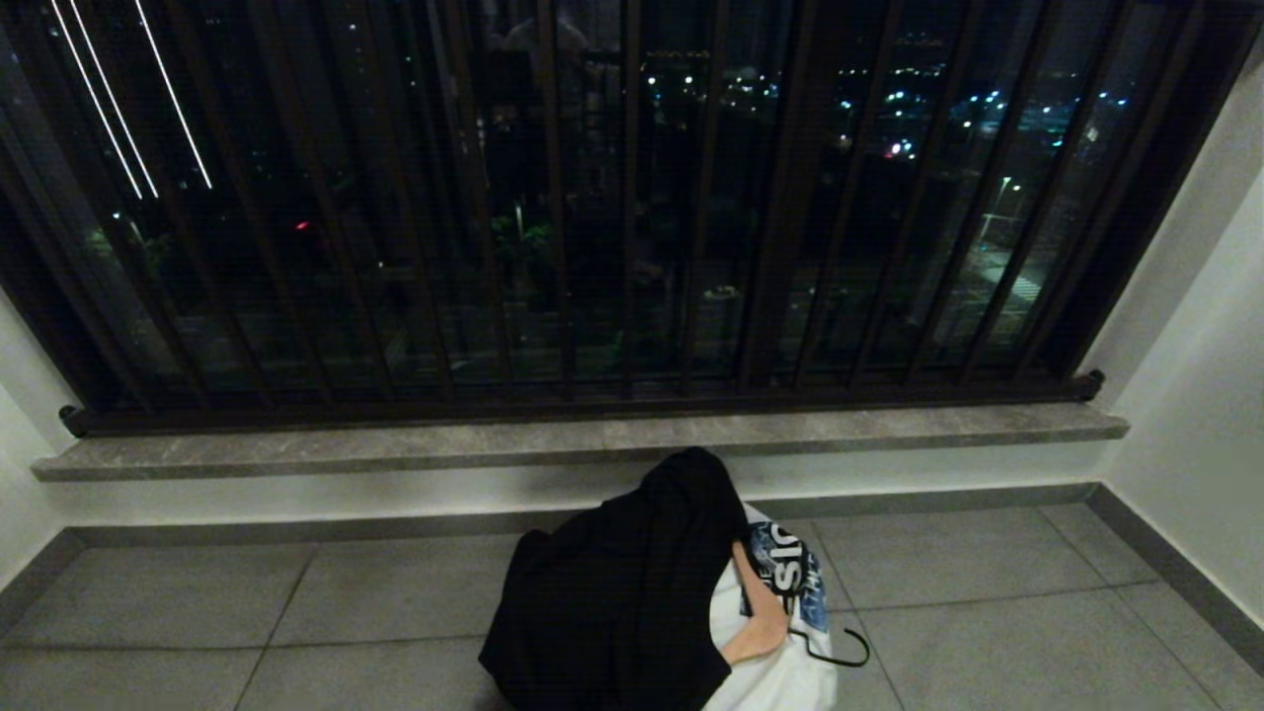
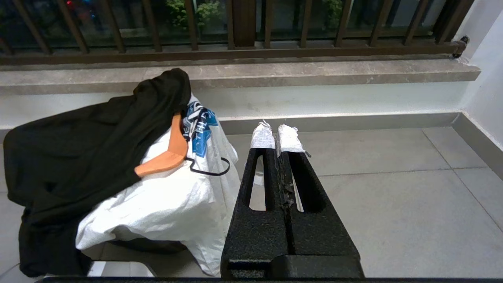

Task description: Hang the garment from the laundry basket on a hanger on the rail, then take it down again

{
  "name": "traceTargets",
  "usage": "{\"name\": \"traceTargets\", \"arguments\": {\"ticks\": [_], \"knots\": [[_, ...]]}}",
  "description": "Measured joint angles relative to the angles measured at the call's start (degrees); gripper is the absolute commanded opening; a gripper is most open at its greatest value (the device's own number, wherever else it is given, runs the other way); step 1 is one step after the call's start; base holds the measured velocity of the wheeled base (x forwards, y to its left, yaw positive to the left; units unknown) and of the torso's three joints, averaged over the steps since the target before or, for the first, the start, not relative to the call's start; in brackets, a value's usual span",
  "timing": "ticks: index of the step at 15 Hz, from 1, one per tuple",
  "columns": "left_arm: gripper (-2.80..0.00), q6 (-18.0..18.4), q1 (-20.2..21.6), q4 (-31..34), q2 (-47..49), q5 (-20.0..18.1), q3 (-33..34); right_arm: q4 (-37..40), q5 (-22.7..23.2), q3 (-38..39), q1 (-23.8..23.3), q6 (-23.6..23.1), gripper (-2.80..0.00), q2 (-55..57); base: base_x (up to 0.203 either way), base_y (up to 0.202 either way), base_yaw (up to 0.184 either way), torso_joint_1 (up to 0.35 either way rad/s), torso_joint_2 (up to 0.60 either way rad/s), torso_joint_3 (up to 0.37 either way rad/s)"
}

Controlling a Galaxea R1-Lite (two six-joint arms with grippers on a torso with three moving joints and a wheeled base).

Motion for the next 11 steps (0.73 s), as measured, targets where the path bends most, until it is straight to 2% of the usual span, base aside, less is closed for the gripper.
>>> {"name": "traceTargets", "arguments": {"ticks": [11], "knots": [[-2.8, 0.0, -0.02, 0.01, 0.0, -0.05, 0.0, -0.02, -0.63, 0.0, 0.0, 1.09, -2.8, 0.0, 0.0, 0.0, 0.0, 0.0, 0.0, 0.0]]}}
